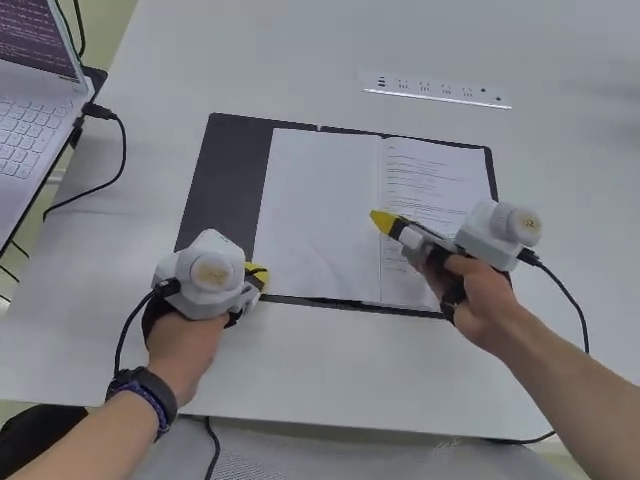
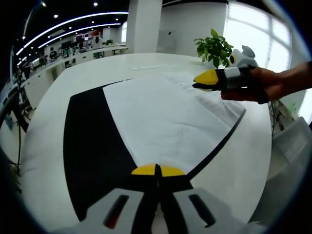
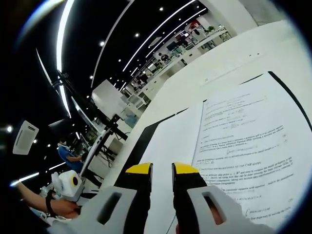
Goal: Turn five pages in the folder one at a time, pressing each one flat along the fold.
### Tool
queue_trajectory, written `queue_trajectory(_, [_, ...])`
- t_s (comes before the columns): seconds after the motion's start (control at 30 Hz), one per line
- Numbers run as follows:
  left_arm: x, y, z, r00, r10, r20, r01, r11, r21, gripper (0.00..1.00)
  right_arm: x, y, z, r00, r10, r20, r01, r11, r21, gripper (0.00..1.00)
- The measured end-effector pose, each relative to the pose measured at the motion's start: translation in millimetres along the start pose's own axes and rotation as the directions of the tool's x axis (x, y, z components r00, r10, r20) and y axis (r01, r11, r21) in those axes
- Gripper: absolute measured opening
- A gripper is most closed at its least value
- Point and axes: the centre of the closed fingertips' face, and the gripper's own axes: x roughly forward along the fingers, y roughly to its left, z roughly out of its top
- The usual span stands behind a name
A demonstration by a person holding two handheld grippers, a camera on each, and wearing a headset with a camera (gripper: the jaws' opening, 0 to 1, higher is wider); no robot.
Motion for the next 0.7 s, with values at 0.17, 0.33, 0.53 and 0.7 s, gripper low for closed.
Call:
queue_trajectory(0.17, [1.9,2.1,-0.7,1.0,-0.002,0.0,0.002,1.0,-0.016,0.0,15.4,-11.3,6.9,0.9999,-0.01,-0.013,0.01,1.0,-0.013,0.11])
queue_trajectory(0.33, [3.6,2.9,-1.4,1.0,-0.009,-0.001,0.009,1.0,-0.018,0.0,26.3,-25.4,7.3,0.9993,-0.026,-0.026,0.026,1.0,0.001,0.07])
queue_trajectory(0.53, [5.7,4.1,-2.4,1.0,-0.009,-0.001,0.009,1.0,-0.023,0.0,28.5,-34.1,3.1,0.9987,-0.042,-0.03,0.043,0.999,0.009,0.0])
queue_trajectory(0.7, [6.1,4.0,-2.3,1.0,-0.006,0.001,0.006,1.0,-0.03,0.0,30.5,-30.9,3.9,0.9995,-0.023,-0.023,0.024,1.0,0.02,0.0])
